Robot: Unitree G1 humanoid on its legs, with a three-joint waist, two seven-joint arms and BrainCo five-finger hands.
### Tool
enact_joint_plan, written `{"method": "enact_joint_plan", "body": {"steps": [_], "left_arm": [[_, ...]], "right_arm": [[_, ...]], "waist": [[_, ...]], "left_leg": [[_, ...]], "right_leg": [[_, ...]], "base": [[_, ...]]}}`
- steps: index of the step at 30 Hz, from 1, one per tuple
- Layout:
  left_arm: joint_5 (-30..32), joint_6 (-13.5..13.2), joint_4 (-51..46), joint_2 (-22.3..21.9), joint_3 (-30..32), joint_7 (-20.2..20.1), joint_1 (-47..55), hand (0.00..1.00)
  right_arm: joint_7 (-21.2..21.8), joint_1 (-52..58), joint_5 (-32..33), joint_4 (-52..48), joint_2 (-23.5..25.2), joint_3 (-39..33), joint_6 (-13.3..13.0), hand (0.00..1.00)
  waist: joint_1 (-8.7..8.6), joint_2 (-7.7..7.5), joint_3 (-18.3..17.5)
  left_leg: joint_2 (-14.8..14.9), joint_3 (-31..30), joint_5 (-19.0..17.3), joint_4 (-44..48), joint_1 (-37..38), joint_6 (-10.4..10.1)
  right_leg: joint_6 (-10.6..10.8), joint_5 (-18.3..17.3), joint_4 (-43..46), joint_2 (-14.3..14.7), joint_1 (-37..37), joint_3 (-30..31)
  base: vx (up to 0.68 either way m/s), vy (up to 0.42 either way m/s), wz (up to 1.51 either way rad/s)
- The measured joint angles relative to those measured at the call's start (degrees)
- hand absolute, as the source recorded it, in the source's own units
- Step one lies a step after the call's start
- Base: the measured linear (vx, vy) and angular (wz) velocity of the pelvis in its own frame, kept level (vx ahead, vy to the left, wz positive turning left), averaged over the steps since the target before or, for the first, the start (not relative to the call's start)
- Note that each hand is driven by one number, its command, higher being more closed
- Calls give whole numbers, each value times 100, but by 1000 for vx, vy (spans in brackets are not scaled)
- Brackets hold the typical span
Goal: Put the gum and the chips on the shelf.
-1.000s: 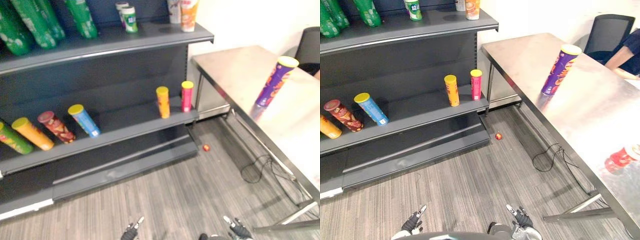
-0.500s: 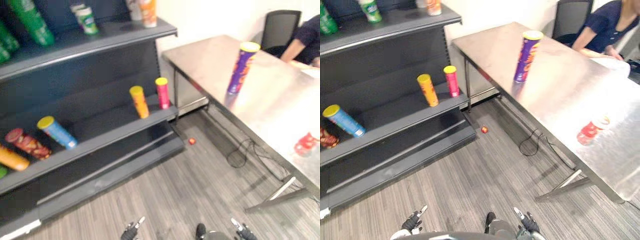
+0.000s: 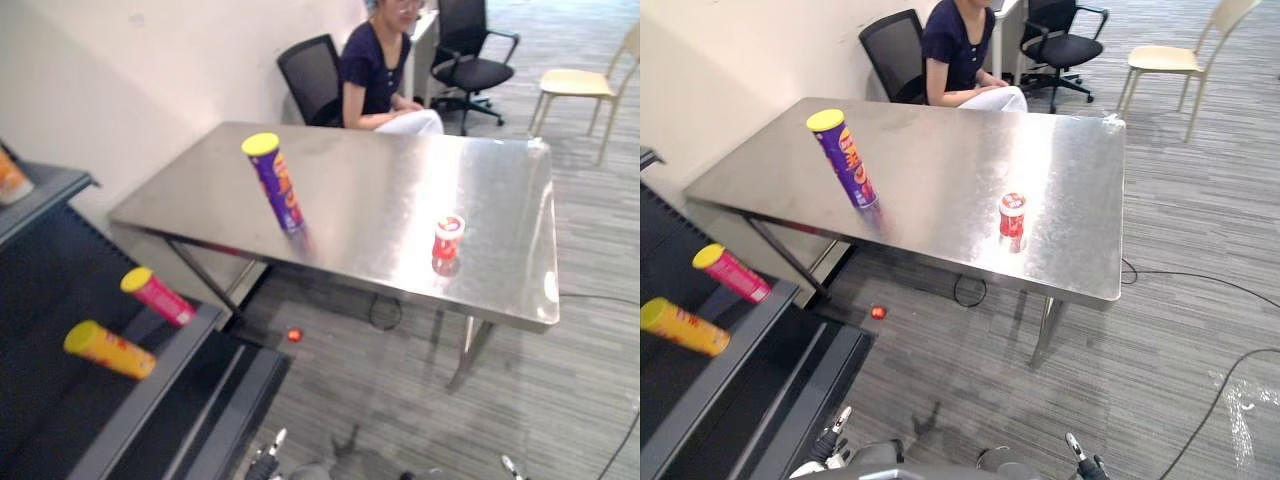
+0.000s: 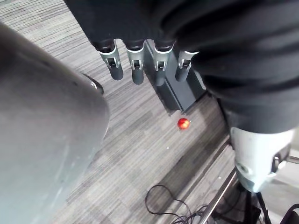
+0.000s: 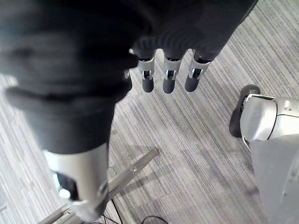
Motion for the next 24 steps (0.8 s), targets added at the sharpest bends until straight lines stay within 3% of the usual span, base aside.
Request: {"method": "enact_joint_plan", "body": {"steps": [1,2,3,6,8,9,10,12,14,24], "left_arm": [[1,0,0,-25,0,0,22,0],[5,-1,11,-138,-18,1,99,0],[36,4,61,-28,-50,4,69,0],[241,3,256,257,-379,8,7,0],[333,12,400,355,-601,27,-62,0],[335,12,468,370,-844,43,-136,0],[336,14,499,367,-942,46,-165,0],[376,13,510,419,-1164,57,-166,0],[479,14,547,427,-1262,60,-168,0],[525,14,569,440,-1349,-4,-166,0]], "right_arm": [[0,-7,0,1,-2,0,0,0],[10,-18,-2,5,-48,-5,5,0],[10,-74,-6,84,80,-66,32,0],[123,-79,-57,186,367,-219,38,0],[116,-226,-62,298,395,-263,67,0],[115,-307,-77,301,378,-272,76,0],[107,-310,-113,304,369,-270,76,0],[93,-276,-129,315,353,-126,76,0],[86,-242,-178,361,321,-47,76,0],[95,-285,-329,670,147,-50,71,0]], "waist": [[5,42,-27],[3,214,-136],[-12,26,-234],[7,-265,-430],[15,-290,-467],[6,-181,-423],[11,-183,-426],[20,-161,-412],[20,-126,-410],[46,-95,-403]], "left_leg": [[3,0,50,-168,42,-76],[93,163,359,-613,217,-404],[-98,440,334,-576,328,-527],[-376,1090,7,-575,477,-228],[-414,1550,-115,-607,595,-84],[-416,1796,-132,-603,654,-38],[-416,1845,-132,-604,685,-31],[-532,2005,-123,-599,867,-15],[-639,2067,-138,-602,1066,11],[-717,2009,-165,-947,1373,55]], "right_leg": [[45,-91,74,10,-40,104],[137,-317,284,90,-141,341],[256,-368,476,-89,-202,463],[580,-113,66,-547,-259,488],[690,239,-228,-691,-286,453],[731,646,-383,-826,-396,-291],[723,758,-420,-901,-416,-746],[699,875,-445,-1148,-369,-2265],[698,876,-567,-1317,-159,-2923],[764,1032,-1589,-1340,486,-3475]], "base": [[293,382,-111],[301,425,-105],[296,420,-102],[246,415,-102],[158,333,-122],[87,213,-105],[82,210,-100],[66,109,-55],[62,55,-37],[33,8,-2]]}}
